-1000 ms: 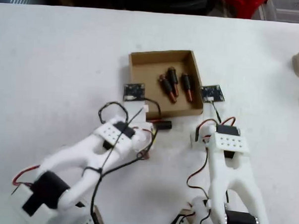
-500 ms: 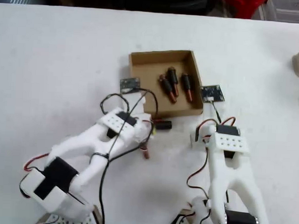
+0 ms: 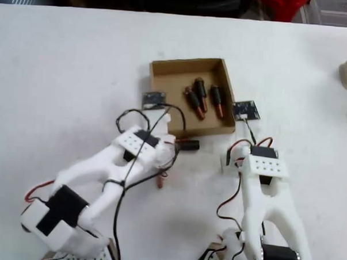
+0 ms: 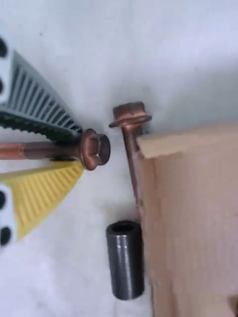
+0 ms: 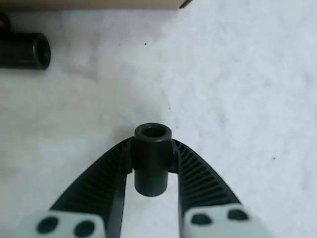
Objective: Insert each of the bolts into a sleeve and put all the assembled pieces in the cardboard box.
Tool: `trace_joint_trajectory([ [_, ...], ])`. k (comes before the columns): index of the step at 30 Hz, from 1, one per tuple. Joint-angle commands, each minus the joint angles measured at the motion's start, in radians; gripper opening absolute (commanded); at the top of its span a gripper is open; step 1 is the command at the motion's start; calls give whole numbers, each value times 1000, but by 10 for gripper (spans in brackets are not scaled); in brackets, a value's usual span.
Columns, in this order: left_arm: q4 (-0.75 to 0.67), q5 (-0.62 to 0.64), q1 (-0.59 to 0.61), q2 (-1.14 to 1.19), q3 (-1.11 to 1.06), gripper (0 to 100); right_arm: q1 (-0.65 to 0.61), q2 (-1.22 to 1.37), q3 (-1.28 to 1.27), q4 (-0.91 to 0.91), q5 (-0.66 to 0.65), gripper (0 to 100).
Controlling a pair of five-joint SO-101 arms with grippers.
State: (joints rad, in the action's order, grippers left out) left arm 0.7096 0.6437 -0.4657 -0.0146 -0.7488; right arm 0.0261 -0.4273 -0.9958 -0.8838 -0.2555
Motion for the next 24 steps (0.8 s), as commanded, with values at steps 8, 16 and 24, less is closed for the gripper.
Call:
trace_joint_trajectory([
  [8, -186, -210, -5, -305, -242, 20, 1, -42, -17, 157, 135, 17],
  [16, -279, -308, -5, -460, -408, 21, 73, -44, -80, 358, 199, 16],
  [24, -281, -348, -5, -463, -420, 21, 277, -42, -109, 605, 193, 16],
])
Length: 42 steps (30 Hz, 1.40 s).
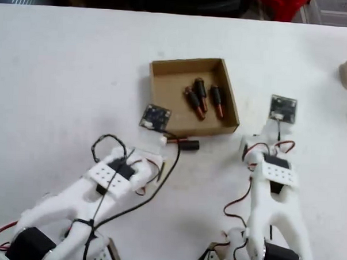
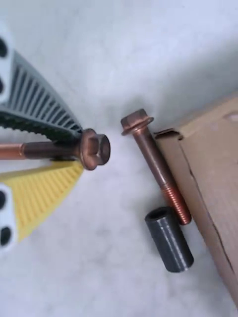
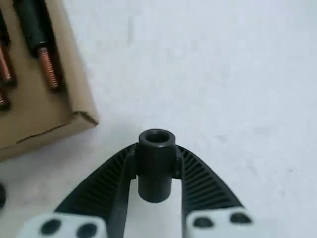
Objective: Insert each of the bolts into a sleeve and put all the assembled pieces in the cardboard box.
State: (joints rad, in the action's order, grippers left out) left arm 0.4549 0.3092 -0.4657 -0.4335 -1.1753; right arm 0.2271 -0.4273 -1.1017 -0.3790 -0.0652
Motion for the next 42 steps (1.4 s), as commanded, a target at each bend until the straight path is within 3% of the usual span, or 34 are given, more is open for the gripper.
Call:
trace_joint_trajectory([
  [1, -26, -14, -5, -44, 6, 21, 105, -42, -6, 142, 3, 16],
  [11, -21, -14, -5, -44, 6, 21, 320, -33, -25, 506, 2, 17],
  [25, -18, -14, -5, -44, 5, 21, 219, -33, -348, 1132, 2, 18],
  [42, -25, -14, -5, -51, -14, 21, 84, -33, -433, 1187, 5, 16],
])
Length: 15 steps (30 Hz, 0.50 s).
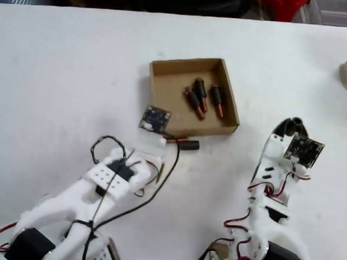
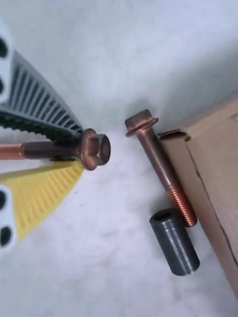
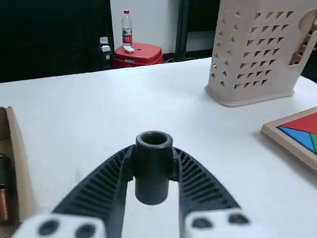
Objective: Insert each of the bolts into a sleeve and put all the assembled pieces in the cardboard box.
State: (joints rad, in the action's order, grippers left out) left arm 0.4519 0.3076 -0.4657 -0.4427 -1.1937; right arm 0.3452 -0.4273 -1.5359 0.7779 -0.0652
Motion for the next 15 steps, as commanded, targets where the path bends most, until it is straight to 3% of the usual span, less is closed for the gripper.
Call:
trace_joint_trajectory([
  [1, -21, -12, -5, -42, 5, 21, -41, -33, -2, 48, 6, 16],
  [9, -21, -12, -5, -42, 3, 21, -105, -33, -110, 298, 8, 16],
  [15, -21, -12, -5, -42, 2, 21, -116, -33, -133, 323, 3, 16],
])
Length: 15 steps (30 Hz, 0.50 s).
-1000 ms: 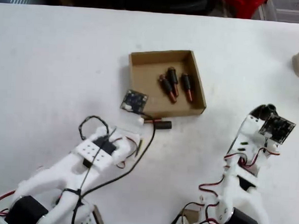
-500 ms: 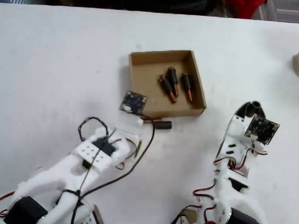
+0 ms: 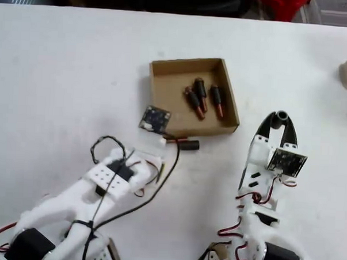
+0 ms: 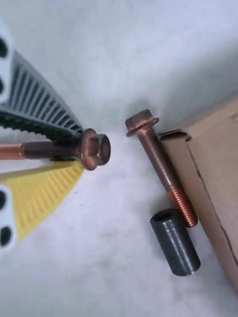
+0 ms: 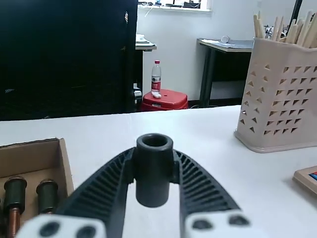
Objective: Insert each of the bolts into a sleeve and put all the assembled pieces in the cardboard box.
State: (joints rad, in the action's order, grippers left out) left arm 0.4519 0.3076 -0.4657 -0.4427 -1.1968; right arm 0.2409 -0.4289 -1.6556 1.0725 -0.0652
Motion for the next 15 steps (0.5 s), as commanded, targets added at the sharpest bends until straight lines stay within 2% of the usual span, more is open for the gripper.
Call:
trace_joint_trajectory([
  [1, -21, -12, -5, -42, 5, 21, -12, -31, -15, 28, 3, 16],
  [10, -21, -12, -5, -42, 5, 21, -31, -16, -14, 35, 3, 15],
  [15, -21, -12, -5, -42, 5, 21, -47, 128, 26, 186, 2, 15],
])
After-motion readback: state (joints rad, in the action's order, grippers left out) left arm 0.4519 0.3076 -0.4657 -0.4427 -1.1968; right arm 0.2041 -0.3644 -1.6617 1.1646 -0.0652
